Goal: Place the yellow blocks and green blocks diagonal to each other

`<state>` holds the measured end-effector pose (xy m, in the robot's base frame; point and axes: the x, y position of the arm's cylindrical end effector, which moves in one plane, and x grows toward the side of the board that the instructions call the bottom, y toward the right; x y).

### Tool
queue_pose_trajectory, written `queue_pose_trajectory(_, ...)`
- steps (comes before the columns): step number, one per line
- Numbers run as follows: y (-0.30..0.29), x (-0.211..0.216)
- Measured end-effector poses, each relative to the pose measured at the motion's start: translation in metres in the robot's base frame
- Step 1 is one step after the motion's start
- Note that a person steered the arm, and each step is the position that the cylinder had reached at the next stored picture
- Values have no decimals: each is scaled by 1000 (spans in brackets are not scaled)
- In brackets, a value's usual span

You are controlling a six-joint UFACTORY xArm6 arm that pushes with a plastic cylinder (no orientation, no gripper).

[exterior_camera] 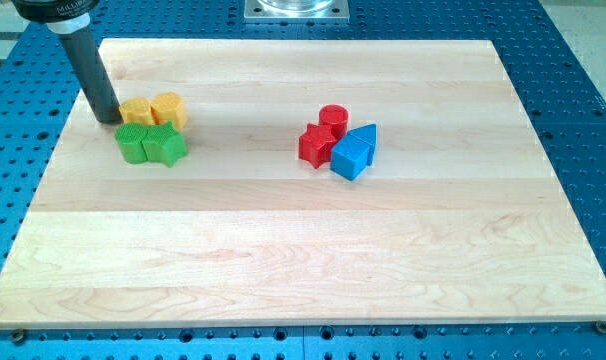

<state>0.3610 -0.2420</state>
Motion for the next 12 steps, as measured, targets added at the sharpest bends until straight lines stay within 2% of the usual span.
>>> queue_pose_trajectory(3, 17, 10)
queue_pose_trajectory(6, 135, 8)
queue_pose_trajectory(7, 155, 4)
queue_pose_trajectory(8, 152, 4)
queue_pose_trajectory(9, 123, 15)
queue_pose_trajectory(11, 61, 82)
queue_pose_trajectory(12, 73, 102)
